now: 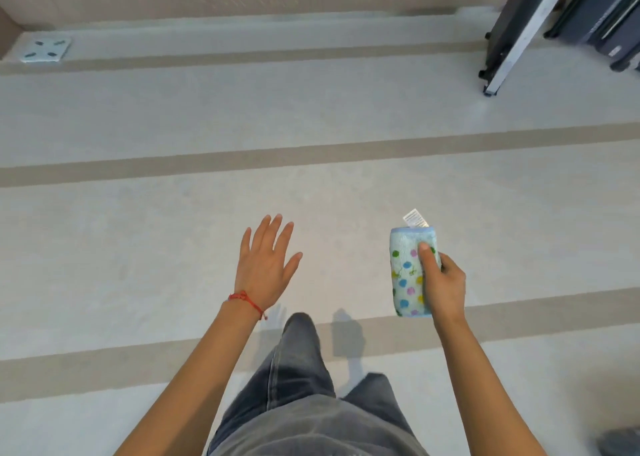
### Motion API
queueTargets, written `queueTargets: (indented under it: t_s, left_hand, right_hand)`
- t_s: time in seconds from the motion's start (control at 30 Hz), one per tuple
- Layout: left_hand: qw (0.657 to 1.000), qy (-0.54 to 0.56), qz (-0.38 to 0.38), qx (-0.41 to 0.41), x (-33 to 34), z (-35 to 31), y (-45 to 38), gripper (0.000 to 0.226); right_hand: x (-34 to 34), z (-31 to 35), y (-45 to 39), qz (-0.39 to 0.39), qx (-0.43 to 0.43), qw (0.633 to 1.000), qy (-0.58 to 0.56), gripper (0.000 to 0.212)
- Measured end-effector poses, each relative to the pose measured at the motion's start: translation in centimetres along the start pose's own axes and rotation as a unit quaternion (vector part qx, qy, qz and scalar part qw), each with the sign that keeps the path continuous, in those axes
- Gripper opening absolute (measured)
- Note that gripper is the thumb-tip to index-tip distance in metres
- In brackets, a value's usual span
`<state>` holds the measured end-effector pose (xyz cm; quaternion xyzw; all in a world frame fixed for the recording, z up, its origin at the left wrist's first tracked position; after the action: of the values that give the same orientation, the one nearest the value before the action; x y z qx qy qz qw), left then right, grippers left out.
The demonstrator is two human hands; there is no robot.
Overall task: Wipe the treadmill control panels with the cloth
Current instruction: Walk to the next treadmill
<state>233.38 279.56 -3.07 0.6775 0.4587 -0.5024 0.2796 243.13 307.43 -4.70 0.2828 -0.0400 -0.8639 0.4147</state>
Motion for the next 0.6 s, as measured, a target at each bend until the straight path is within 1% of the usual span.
queueTargets:
  t_s: [0.13,0.4,0.5,0.6]
  left_hand:
    - [0.998,0.003,0.045,0.043,2.4,-2.1,-7.6,0.069]
    - [0.985,-0.002,0.101,0.143,7.0,-6.3,-24.4,0.068]
    - [0.975,-0.01,0.116,0.187,8.2,-8.3,-30.1,0.068]
    - [0.964,-0.014,0.144,0.223,10.0,-10.7,-34.9,0.07]
  right_hand:
    - [-1.0,0.2,-5.8,-0.034,0.033,0.999,-0.013,0.037]
    - [-1.4,0.8,-17.4,-0.103,0.107,0.988,-0.046,0.037]
    - [-2.0,1.8,-21.2,-0.117,0.133,0.983,-0.054,0.036]
    - [-3.5,2.0,-24.3,-0.148,0.162,0.974,-0.062,0.038]
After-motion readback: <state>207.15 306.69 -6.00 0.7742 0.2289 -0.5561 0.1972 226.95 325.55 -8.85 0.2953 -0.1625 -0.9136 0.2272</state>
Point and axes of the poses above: each hand's wrist, its own y-axis away from the middle knuckle, its own x-axis out of the palm, z = x × y, the point moved 9 cm from there along -y, towards the middle knuckle, and after that the axes turned 9 degrees about y, right-handed, at the moved point
